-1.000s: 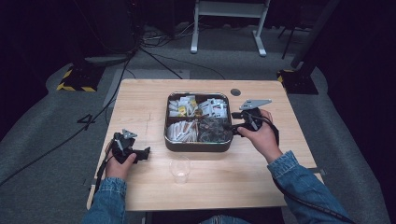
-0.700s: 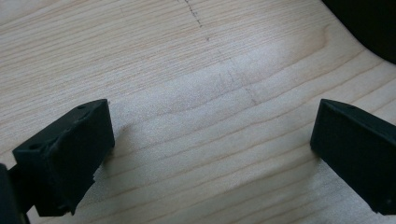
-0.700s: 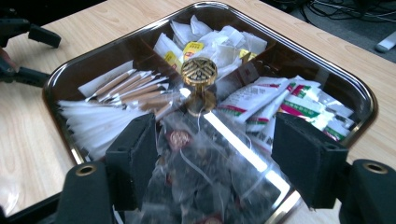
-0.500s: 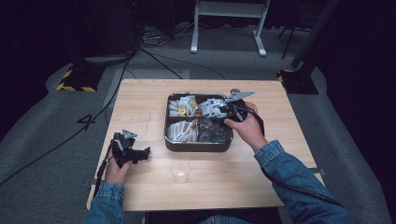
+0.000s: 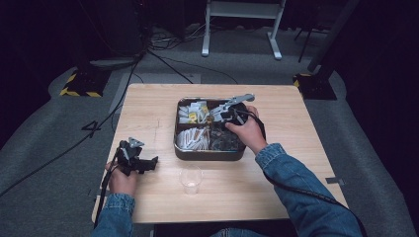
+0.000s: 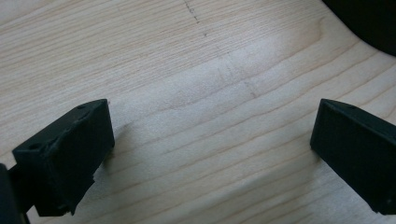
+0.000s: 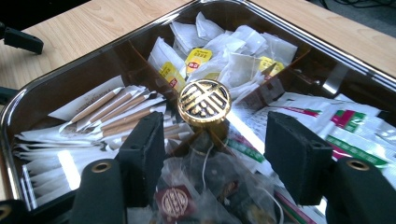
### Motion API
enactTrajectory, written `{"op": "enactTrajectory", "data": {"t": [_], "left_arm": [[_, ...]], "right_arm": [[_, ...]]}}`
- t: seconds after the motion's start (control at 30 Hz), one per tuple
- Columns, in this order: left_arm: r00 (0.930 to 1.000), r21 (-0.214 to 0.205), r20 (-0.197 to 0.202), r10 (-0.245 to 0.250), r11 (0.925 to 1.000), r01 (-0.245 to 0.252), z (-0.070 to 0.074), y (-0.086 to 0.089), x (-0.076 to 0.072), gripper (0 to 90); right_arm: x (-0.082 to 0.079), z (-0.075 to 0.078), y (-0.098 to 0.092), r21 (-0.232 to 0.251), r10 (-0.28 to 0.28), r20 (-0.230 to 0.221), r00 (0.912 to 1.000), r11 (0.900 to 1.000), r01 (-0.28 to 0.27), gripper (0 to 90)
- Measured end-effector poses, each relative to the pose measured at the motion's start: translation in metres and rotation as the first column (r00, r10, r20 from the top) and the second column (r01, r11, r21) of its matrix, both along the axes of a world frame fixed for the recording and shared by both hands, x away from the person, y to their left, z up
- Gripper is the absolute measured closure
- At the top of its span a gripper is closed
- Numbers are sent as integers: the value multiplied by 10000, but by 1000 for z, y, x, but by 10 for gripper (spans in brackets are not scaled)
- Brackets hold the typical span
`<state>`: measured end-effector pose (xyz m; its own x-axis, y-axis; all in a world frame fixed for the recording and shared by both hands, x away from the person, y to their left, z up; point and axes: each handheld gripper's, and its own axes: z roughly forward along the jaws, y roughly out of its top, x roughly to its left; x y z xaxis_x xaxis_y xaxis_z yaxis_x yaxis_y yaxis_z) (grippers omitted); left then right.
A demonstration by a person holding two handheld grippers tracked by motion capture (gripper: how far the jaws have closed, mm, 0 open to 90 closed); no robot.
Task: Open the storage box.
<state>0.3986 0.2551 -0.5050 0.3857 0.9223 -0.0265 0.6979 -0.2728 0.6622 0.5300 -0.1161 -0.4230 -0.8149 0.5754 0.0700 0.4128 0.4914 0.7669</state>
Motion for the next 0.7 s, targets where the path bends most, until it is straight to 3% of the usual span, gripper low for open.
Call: {"op": "enactTrajectory", "data": {"t": [0.13, 0.47, 0.57, 0.7], "left_arm": [[9993, 21, 17, 368, 9993, -368, 0, 0, 2, 0], [9986, 34, 0, 521, 9986, -521, 0, -1, 1, 0], [9986, 37, 2, 525, 9986, -525, 0, -1, 1, 0], [9987, 48, -19, 509, 9987, -509, 0, -1, 2, 0]], "right_arm": [[4, -6, 8, -125, 20, -51, 10000, 9999, -21, 421], [10, -12, 20, -310, 18, -201, 9998, 9995, -24, 459], [10, -13, 22, -264, 7, -207, 9998, 9996, -13, 554], [9, -16, 25, -266, -23, -91, 10000, 9996, 21, 568]]}}
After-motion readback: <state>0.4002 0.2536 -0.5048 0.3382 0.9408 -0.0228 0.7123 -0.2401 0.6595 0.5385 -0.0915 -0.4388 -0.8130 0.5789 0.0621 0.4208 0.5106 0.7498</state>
